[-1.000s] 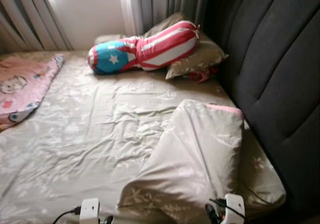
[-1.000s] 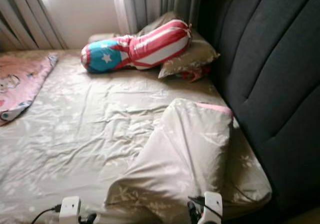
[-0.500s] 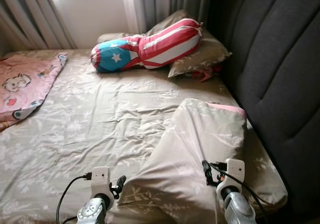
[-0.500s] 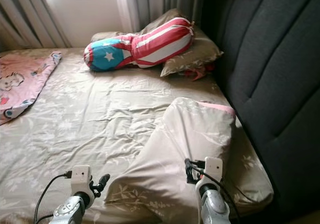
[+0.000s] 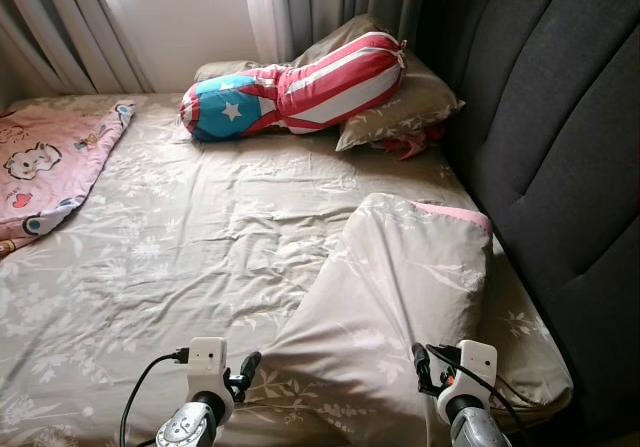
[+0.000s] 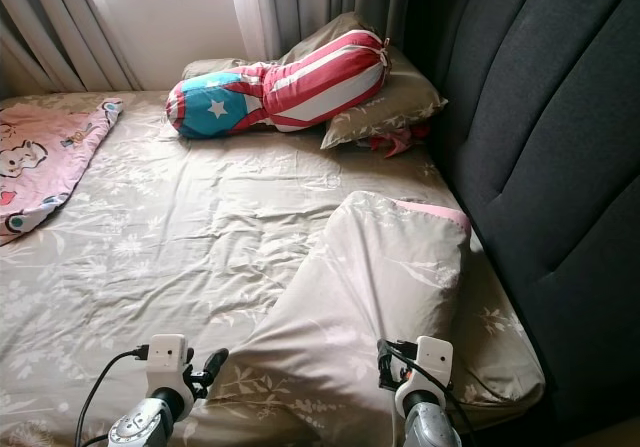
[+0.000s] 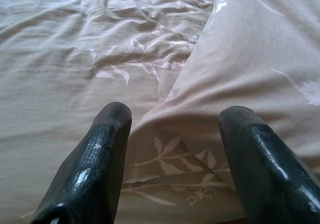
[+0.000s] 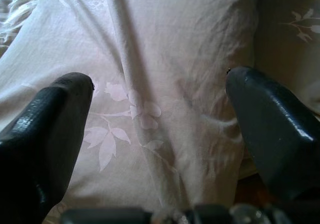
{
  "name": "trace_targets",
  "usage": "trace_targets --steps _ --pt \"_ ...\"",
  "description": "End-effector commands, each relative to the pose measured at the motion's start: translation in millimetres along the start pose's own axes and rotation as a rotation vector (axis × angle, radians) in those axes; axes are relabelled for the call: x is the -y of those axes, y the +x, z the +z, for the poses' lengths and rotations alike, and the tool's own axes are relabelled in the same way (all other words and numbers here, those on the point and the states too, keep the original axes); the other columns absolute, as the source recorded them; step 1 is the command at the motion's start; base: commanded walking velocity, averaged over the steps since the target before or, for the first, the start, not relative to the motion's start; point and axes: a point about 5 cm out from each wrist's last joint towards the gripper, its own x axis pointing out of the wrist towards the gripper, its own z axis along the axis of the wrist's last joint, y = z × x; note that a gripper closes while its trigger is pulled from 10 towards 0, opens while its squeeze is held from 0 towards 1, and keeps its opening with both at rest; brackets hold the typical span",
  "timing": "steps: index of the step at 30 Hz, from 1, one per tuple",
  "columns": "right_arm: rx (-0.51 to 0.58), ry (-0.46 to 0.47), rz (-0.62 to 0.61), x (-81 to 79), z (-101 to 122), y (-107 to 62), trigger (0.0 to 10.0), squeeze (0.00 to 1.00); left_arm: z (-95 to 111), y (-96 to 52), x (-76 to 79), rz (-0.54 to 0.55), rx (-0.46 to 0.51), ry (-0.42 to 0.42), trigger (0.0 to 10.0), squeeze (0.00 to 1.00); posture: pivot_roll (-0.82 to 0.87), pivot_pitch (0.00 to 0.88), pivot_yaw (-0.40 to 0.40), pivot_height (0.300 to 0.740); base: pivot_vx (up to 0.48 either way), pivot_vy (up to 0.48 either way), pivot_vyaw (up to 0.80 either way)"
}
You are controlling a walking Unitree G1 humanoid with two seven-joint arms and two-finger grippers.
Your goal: Clean up the room
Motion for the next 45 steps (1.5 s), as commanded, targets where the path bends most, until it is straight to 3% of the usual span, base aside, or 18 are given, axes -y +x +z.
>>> trace_targets --steps 1,7,16,27,45 --pt "0.010 0.010 -0.017 2.6 1.4 -0.1 10.0 0.00 3.5 0.8 0.0 -0.006 0.018 0.007 10.0 0.00 -0.03 0.000 -0.017 0.740 0.000 0.000 0.00" --pt "0.016 0.009 -0.037 7.1 6.0 2.0 10.0 0.00 16.2 3.8 -7.9 0.006 0.058 0.032 10.0 0.00 -0.02 0.000 -0.025 0.740 0.173 0.000 0.00" --pt "0.019 0.015 -0.041 4.7 9.3 4.4 10.0 0.00 27.8 9.3 -4.7 -0.011 0.089 0.058 10.0 0.00 -0.02 0.012 -0.025 0.740 0.274 0.000 0.00" --pt "0.009 0.002 -0.082 11.4 8.6 3.6 10.0 0.00 25.0 8.1 -2.0 -0.018 0.085 0.054 10.0 0.00 -0.02 0.019 -0.029 0.740 0.022 0.000 0.00" --pt "-0.002 -0.003 -0.064 7.9 7.3 4.0 10.0 0.00 24.6 7.8 -0.6 -0.016 0.086 0.060 10.0 0.00 -0.02 0.014 -0.034 0.740 0.013 0.000 0.00"
